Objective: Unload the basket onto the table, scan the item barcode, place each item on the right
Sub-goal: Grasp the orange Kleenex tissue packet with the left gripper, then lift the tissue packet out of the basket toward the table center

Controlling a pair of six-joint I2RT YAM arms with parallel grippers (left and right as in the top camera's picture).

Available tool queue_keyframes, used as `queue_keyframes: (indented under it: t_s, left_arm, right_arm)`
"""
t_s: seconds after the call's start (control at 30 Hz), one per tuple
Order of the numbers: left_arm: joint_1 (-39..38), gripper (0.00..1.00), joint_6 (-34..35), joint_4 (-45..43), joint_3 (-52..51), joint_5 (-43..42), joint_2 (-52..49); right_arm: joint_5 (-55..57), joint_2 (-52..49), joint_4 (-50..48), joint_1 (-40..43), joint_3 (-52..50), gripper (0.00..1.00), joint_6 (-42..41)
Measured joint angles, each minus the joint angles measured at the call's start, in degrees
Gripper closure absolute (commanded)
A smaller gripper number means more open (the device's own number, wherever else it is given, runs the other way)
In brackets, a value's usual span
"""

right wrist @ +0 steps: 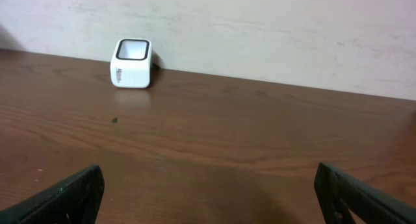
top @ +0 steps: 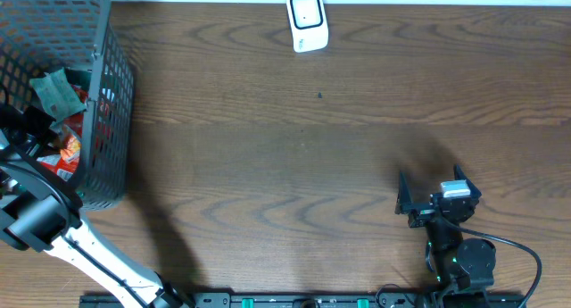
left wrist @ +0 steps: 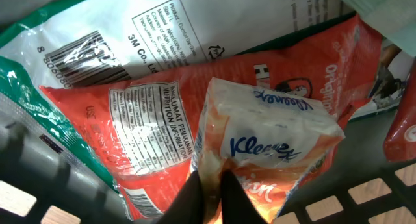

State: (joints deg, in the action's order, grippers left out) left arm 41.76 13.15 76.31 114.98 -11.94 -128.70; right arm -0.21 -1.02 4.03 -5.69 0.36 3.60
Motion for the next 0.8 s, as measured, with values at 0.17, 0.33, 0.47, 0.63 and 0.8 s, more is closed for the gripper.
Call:
queue_keyframes:
  t_s: [0.17, 0.33, 0.47, 0.63, 0.8]
  left_arm:
    - [0.1, 0.93, 0.3, -0.1, -0.2, -0.3, 0.2]
    - [0.0, 0.93, 0.5, -2.3, -1.5, -1.2, 4.7]
    - [0.0, 0.93, 1.4, -3.6, -1.9, -1.0, 13.7]
    - [-0.2, 0.93, 2.8, -4.2, -1.7, 0.8, 27.2]
    - [-5.1, 0.93, 4.0, -3.9, -1.5, 5.4, 36.7]
  right_arm:
    - [0.0, 0.0, 0.0, 0.0, 0.0, 0.01, 0.0]
    - [0.0, 0.0, 0.0, 0.0, 0.0, 0.01, 0.0]
    - [0.0, 0.0, 0.0, 0.0, 0.0, 0.01, 0.0]
    - [0.0, 0.0, 0.0, 0.0, 0.0, 0.01, 0.0]
    - [0.0, 0.0, 0.0, 0.0, 0.0, 0.01, 0.0]
